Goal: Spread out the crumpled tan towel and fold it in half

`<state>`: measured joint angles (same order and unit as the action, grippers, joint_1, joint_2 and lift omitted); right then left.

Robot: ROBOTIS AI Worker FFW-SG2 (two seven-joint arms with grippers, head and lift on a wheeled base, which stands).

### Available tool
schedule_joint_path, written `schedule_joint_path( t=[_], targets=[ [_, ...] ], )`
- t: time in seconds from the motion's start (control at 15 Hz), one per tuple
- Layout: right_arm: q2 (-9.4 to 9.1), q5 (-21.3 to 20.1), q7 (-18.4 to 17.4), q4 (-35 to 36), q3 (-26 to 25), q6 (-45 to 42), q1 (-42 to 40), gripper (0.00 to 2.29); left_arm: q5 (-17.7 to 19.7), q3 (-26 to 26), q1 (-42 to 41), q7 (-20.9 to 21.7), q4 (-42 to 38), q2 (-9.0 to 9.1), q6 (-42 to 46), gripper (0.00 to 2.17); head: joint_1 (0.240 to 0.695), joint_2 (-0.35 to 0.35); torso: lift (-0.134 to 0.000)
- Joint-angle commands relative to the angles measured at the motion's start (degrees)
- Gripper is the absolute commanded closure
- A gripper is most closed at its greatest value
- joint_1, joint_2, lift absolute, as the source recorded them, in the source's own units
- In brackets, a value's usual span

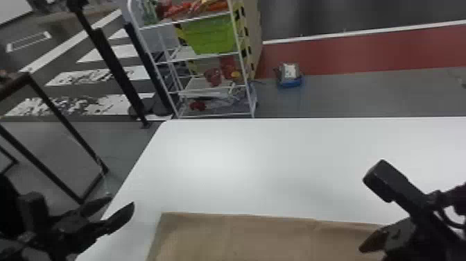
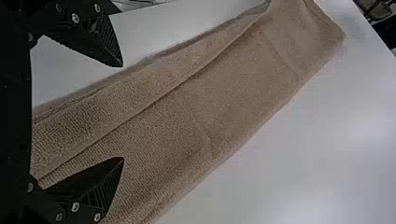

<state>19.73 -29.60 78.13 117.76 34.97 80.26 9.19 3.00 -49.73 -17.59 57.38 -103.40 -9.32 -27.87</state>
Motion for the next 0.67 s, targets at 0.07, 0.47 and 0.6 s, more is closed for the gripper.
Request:
schedule_joint_path(
  t=[0.07, 0.47, 0.6],
  targets=[
    [0.22, 0.25, 0.19, -1.75, 1.25, -0.67, -0.58, 0.19, -0.1, -0.19, -0.07, -0.17, 0.74, -0.09, 0.13, 0.07, 0.695, 0.35, -0.124],
    [1.1, 2.53, 0.19, 0.63, 1.6, 0.74, -1.63, 0.21, -0.1, -0.55, 0.01, -0.25, 1.18, -0.18, 0.31, 0.07, 0.695, 0.35, -0.124],
    [1.72, 3.15, 0.19, 2.3, 1.33, 1.79, -2.16, 0.21, -0.1, -0.55, 0.01, -0.52, 1.36, -0.27, 0.31, 0.07, 0.695, 0.35, -0.124]
  ],
)
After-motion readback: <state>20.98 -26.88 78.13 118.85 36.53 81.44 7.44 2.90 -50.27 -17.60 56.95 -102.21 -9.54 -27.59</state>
